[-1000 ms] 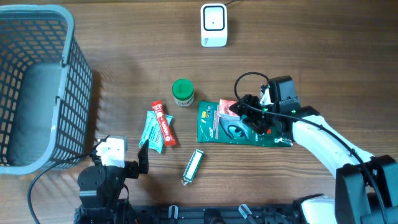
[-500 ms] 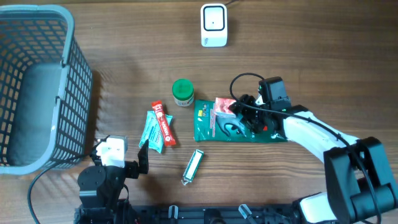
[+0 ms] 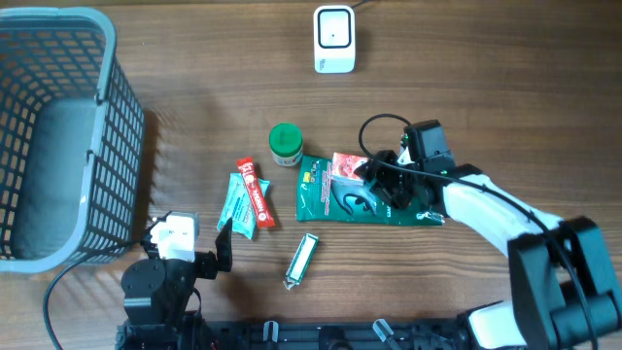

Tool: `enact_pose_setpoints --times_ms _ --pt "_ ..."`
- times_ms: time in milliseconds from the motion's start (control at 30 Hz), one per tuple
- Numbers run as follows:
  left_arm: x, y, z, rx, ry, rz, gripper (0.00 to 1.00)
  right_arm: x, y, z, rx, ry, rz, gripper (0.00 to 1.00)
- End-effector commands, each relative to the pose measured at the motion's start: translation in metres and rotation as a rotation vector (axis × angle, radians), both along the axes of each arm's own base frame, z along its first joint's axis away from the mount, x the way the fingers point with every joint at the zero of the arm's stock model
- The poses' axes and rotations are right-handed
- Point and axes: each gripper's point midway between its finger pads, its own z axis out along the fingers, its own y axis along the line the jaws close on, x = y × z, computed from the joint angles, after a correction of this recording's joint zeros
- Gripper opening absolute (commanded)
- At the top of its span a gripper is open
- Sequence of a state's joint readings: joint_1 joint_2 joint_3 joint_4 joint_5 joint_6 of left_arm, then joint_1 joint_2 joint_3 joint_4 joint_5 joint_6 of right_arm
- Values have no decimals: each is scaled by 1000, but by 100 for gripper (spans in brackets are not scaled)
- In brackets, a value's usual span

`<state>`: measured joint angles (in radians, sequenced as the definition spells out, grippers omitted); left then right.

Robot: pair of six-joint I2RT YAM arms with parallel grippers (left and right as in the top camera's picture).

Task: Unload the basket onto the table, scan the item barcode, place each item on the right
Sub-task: 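Reach the right gripper to the Kleenex pack on the green pack and grasp it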

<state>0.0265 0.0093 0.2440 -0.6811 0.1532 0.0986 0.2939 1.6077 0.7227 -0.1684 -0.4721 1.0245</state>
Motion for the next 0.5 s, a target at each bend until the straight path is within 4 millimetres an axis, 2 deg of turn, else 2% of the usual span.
enact_pose_setpoints --times_ms 0,100,200,467 --pt "1 2 -3 -5 5 16 100 2 5 25 38 -55 2 57" --pt "1 2 -3 -5 5 16 100 3 1 20 24 -32 -40 58" --pt "1 2 -3 -5 5 16 100 -2 -9 5 -38 18 -75 61" --pt "1 2 -3 -5 5 16 100 1 -3 -11 -24 56 -98 61"
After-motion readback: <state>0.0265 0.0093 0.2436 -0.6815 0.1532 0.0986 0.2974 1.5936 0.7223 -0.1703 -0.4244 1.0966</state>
